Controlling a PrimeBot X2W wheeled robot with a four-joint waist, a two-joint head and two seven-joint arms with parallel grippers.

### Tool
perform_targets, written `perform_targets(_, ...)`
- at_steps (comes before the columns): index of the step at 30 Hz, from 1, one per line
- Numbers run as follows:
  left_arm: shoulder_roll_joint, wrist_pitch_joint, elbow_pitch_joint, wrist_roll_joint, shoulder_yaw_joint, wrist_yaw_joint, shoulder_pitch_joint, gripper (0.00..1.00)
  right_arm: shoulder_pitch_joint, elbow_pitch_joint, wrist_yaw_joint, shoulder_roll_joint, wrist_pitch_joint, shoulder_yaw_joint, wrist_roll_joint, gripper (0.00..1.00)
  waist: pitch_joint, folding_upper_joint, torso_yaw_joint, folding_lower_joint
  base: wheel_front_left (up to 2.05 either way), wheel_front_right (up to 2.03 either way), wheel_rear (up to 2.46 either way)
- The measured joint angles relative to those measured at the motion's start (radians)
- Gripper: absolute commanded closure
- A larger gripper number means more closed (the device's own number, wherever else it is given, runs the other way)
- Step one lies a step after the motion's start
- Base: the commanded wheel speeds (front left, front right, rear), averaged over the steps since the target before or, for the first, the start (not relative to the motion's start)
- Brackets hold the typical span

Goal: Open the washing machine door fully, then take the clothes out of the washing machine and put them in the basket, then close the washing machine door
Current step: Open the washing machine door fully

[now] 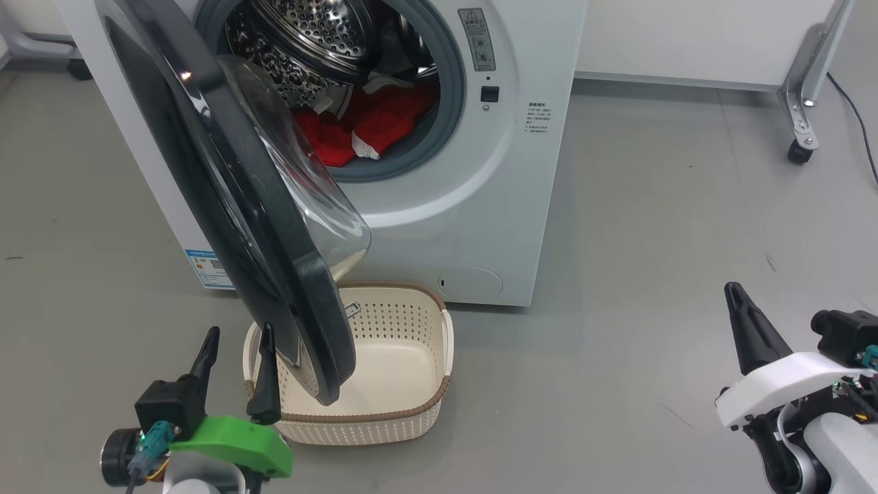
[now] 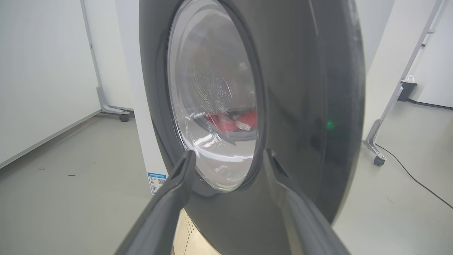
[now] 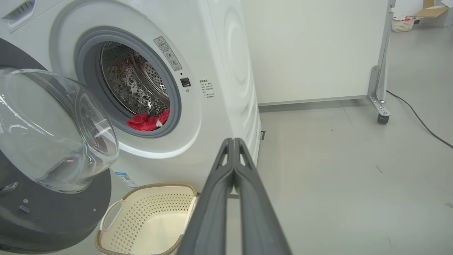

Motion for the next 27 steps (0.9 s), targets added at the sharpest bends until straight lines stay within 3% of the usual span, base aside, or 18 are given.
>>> perform_targets(9, -0.001, 0.0, -0.002, 0.004, 0.01, -0.009, 0.002, 0.0, 0.07, -0.078, -0.051, 0.017, 0.003, -0.093, -0.098, 1.0, -0.002, 0.0, -0.006, -0.0001, 0.0, 0.0, 0.0)
perform_targets(10, -0.001, 0.0, -0.002, 0.005, 0.011, -0.009, 0.003, 0.0, 0.07, -0.091, -0.058, 0.021, 0.004, -0.106, -0.112, 0.69, -0.002, 0.0, -0.006, -0.0001, 0.0, 0.0, 0.0)
perform_targets(11, -0.001, 0.0, -0.002, 0.008, 0.012, -0.009, 0.005, 0.0, 0.071, -0.102, -0.058, 0.029, 0.004, -0.123, -0.119, 0.16, -0.002, 0.0, -0.007, -0.0001, 0.0, 0.0, 0.0)
perform_targets(12, -0.001, 0.0, -0.002, 0.011, 0.012, -0.011, 0.007, 0.0, 0.073, -0.115, -0.06, 0.036, 0.004, -0.142, -0.123, 0.0, -0.002, -0.0001, -0.007, 0.0, 0.0, 0.0, 0.0)
perform_targets(27, -0.003, 0.0, -0.002, 0.018, 0.019, -0.025, 0.017, 0.0, 0.196, -0.22, -0.068, 0.099, 0.004, -0.24, -0.218, 0.0, -0.001, 0.0, 0.0, -0.0001, 0.0, 0.0, 0.0)
